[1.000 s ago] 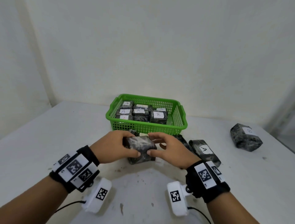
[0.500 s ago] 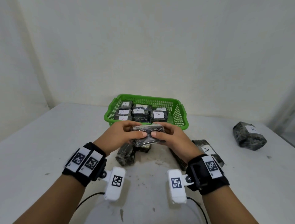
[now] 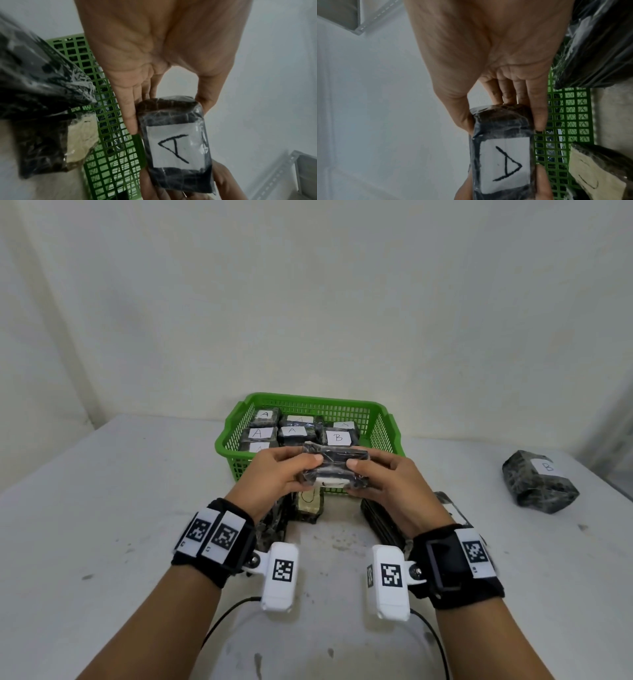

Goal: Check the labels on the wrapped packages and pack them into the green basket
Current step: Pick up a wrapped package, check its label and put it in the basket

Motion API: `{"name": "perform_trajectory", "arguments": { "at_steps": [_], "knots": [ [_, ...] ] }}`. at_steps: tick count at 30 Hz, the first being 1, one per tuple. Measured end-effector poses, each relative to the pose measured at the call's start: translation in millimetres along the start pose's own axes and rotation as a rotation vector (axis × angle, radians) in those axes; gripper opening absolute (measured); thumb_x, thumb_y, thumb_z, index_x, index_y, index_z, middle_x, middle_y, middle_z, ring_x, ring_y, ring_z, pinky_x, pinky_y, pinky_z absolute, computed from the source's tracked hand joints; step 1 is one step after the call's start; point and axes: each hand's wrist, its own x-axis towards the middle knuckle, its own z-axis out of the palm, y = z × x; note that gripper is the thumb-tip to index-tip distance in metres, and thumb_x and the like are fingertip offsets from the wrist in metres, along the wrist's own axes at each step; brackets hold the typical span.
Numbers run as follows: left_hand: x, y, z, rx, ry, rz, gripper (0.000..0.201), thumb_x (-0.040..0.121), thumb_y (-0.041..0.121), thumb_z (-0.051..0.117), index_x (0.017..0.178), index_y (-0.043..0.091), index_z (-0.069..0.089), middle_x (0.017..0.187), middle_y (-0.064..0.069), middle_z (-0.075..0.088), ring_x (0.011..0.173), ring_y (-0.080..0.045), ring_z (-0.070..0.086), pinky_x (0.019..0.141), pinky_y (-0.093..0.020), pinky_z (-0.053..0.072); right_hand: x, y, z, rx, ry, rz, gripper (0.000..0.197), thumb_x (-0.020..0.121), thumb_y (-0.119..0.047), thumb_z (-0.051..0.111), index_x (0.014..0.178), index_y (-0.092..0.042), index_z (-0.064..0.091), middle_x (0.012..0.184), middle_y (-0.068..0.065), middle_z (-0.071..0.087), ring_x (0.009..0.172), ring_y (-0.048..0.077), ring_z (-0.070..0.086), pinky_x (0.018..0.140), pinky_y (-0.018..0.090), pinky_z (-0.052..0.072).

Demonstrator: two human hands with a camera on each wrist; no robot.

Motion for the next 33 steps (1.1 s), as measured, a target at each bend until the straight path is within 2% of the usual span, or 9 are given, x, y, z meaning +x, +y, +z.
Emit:
{"name": "perform_trajectory", "arguments": {
  "at_steps": [5,8,10,14,18,20,24,29,33],
  "knots": [
    [1,-7,7,0.055,-0.022,0.012,0.017,0.081,0.018,0.08,0.091,0.007,0.074,0.095,-0.01,0.073,0.093,-0.025,0.07,0.085,-0.037,0.058,-3,7,-2,0.005,0.057,-0.017,0.035,0.09,-0.005,0.077,0.124,-0.004,0.069,0.116,0.015,0.077,0.11,0.033,0.075,0.083,0.04,0.065],
    [2,-13,7,0.062,-0.049,0.021,0.045,0.069,0.028,0.084,0.105,0.003,0.073,0.107,-0.017,0.075,0.103,-0.034,0.071,0.09,-0.042,0.057,-6,10,-1,-0.006,0.023,0.002,0.044,0.086,-0.009,0.08,0.128,-0.01,0.066,0.121,0.011,0.076,0.108,0.027,0.075,0.078,0.036,0.065],
    [1,-16,7,0.038,-0.085,0.017,0.058,0.066,0.031,0.085,0.113,0.002,0.07,0.113,-0.018,0.073,0.106,-0.032,0.071,0.092,-0.041,0.056,-7,11,0,-0.048,0.027,-0.022,0.046,0.081,-0.014,0.085,0.124,-0.012,0.069,0.119,0.009,0.077,0.106,0.025,0.076,0.087,0.04,0.063],
    [-1,-17,6,0.012,-0.08,0.028,0.051,0.071,0.022,0.085,0.113,-0.002,0.069,0.11,-0.018,0.074,0.103,-0.032,0.072,0.089,-0.039,0.058,-9,11,-1,-0.058,0.012,-0.026,0.057,0.071,-0.023,0.087,0.124,-0.011,0.071,0.116,0.009,0.079,0.108,0.027,0.076,0.095,0.044,0.061],
    [-1,-18,1,-0.009,-0.038,0.037,0.065,0.064,0.032,0.087,0.113,-0.004,0.067,0.111,-0.017,0.074,0.1,-0.029,0.072,0.089,-0.04,0.057,-12,8,-4,0.024,-0.017,0.028,0.044,0.089,-0.004,0.076,0.131,-0.006,0.064,0.124,0.013,0.075,0.115,0.028,0.073,0.087,0.035,0.064],
    [-3,-19,1,-0.037,-0.077,0.018,0.059,0.071,0.027,0.087,0.116,-0.003,0.066,0.116,-0.019,0.072,0.103,-0.028,0.07,0.092,-0.041,0.056,-12,9,-5,0.011,0.009,0.019,0.04,0.089,-0.003,0.076,0.128,-0.004,0.065,0.12,0.014,0.076,0.113,0.029,0.074,0.086,0.036,0.065],
    [-2,-22,1,0.0,-0.025,0.031,0.044,0.079,0.014,0.08,0.112,-0.01,0.065,0.116,-0.026,0.069,0.1,-0.03,0.072,0.084,-0.036,0.059,-12,11,-5,0.008,0.011,0.018,0.039,0.089,-0.003,0.076,0.127,-0.003,0.066,0.12,0.016,0.076,0.106,0.026,0.076,0.083,0.039,0.066],
    [-6,-21,5,0.003,-0.084,0.024,0.058,0.064,0.028,0.085,0.115,0.004,0.069,0.115,-0.017,0.072,0.11,-0.034,0.069,0.098,-0.045,0.053,-11,12,-6,-0.073,0.03,-0.032,0.066,0.064,-0.031,0.093,0.124,-0.014,0.071,0.12,0.007,0.077,0.111,0.024,0.075,0.096,0.048,0.061],
    [-8,-18,4,0.033,-0.031,0.087,0.054,0.062,0.023,0.086,0.112,0.009,0.069,0.112,-0.013,0.074,0.108,-0.032,0.07,0.097,-0.044,0.054,-12,13,-5,-0.074,0.002,-0.06,0.069,0.063,-0.026,0.097,0.125,-0.019,0.07,0.126,0.004,0.075,0.114,0.022,0.074,0.094,0.046,0.061]
  ]
}}
